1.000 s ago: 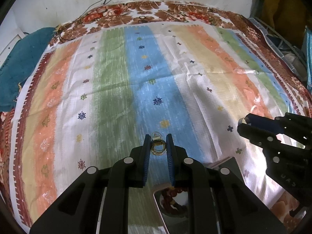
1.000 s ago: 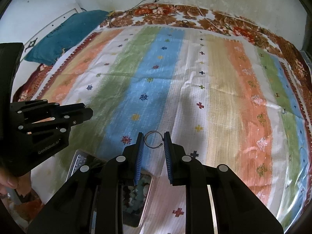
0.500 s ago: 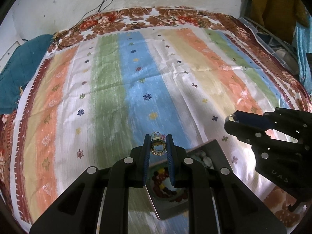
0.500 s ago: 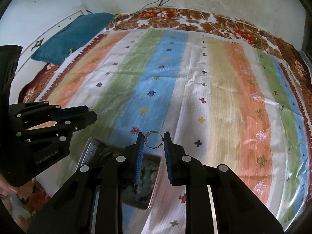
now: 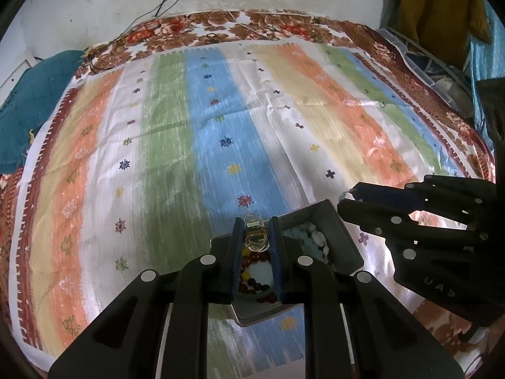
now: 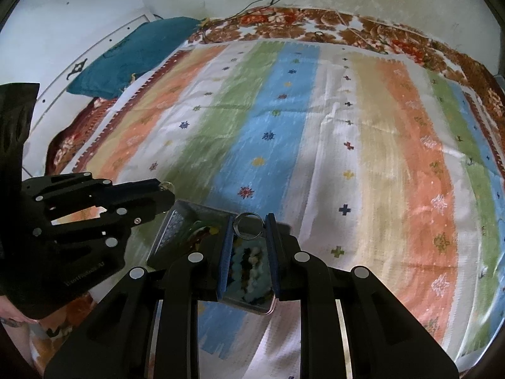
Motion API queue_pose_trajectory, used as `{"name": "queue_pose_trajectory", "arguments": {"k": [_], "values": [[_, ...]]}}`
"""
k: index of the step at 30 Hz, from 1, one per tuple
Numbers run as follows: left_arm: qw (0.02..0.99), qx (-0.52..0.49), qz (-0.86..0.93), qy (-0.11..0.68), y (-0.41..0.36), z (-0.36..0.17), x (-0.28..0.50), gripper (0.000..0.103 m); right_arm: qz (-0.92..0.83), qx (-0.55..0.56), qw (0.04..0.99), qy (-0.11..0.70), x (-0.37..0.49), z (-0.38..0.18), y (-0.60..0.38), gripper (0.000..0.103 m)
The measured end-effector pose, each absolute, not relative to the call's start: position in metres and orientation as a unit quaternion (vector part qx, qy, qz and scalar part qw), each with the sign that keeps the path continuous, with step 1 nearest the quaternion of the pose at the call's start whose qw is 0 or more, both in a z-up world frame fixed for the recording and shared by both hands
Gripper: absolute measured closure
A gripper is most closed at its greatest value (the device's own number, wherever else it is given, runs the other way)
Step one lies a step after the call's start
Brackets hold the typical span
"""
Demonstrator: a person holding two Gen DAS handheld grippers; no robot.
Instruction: Organize jewelry
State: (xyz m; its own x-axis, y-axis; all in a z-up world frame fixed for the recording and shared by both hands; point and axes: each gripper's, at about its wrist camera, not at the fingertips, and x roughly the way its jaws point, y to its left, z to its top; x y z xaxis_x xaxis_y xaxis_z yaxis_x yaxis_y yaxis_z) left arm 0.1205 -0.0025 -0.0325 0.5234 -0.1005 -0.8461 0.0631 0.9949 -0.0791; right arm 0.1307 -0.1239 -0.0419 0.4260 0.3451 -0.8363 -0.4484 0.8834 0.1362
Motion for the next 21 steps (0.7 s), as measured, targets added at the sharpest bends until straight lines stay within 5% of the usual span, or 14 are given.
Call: {"name": "queue_pose_trajectory", "arguments": {"k": [3, 5, 10, 21], "values": [[0.873, -0.018, -0.048, 0.485, -0.003, -0.033, 0.117, 0.085, 0.243, -0.047, 0.839, 0.485, 0.128, -0.043, -0.123, 0.081], [0.872, -0.025, -0.046, 0.486, -0.001, -0.033, 0.115, 0.072, 0.243, -0.044, 0.836, 0.489, 0.128, -0.045, -0.122, 0.081], [0.872, -0.036, -0.035, 0.486, 0.004, -0.033, 0.109, 0.068, 0.241, -0.038, 0.840, 0.485, 0.120, -0.043, -0.126, 0.067], [0.872, -0.041, -0.045, 0.485, 0.009, -0.037, 0.079, 0.032, 0.227, -0.074, 0.868, 0.435, 0.096, -0.028, -0.142, 0.040]]}}
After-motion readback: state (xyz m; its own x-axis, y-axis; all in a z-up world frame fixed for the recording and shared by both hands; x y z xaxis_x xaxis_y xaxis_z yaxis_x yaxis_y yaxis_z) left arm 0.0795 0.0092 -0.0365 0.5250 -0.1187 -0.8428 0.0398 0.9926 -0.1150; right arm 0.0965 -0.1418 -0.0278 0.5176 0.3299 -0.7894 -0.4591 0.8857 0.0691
